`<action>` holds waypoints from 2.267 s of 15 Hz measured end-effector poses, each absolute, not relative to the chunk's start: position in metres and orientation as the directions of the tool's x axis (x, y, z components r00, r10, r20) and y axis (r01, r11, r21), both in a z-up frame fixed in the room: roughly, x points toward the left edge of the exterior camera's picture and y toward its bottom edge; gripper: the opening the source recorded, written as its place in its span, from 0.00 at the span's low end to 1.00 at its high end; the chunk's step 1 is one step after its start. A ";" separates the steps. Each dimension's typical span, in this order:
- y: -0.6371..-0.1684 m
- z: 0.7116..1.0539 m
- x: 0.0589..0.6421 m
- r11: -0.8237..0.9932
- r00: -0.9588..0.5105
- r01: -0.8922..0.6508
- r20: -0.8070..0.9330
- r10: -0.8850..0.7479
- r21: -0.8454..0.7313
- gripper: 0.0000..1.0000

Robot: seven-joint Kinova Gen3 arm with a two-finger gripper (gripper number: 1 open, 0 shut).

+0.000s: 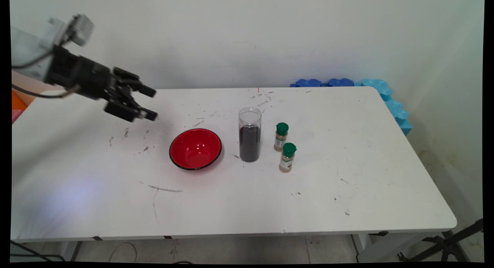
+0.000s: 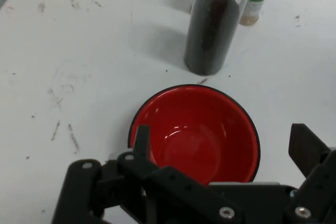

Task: Pick up the black seasoning powder from the table

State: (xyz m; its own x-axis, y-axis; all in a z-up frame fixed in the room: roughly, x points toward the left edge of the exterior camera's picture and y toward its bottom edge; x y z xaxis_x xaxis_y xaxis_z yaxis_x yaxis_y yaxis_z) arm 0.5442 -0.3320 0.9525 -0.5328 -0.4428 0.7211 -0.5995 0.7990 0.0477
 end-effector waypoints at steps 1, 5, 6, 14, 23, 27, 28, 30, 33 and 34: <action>-0.335 0.943 0.536 0.798 -0.533 -0.601 0.720 -0.445 0.048 1.00; -0.350 0.911 0.504 0.799 -0.538 -0.599 0.716 -0.445 0.047 1.00; -0.354 0.904 0.496 0.802 -0.541 -0.596 0.715 -0.443 0.046 1.00; -0.385 0.856 0.439 0.828 -0.557 -0.560 0.721 -0.412 0.041 1.00; -0.419 0.826 0.391 0.834 -0.542 -0.549 0.740 -0.399 0.047 1.00; -0.426 0.820 0.378 0.840 -0.534 -0.540 0.747 -0.395 0.058 1.00; -0.428 0.818 0.376 0.841 -0.533 -0.538 0.749 -0.394 0.059 1.00; -0.432 0.816 0.372 0.842 -0.531 -0.536 0.752 -0.392 0.061 1.00; -0.436 0.814 0.368 0.844 -0.528 -0.532 0.756 -0.387 0.061 1.00; -0.437 0.813 0.366 0.845 -0.526 -0.531 0.758 -0.385 0.061 1.00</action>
State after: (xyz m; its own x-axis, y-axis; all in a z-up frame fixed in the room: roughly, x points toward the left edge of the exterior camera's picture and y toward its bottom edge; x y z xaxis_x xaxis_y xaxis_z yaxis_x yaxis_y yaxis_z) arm 0.3663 -0.4372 0.8131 -0.5259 -0.3849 0.7585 -0.5310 0.8452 0.0608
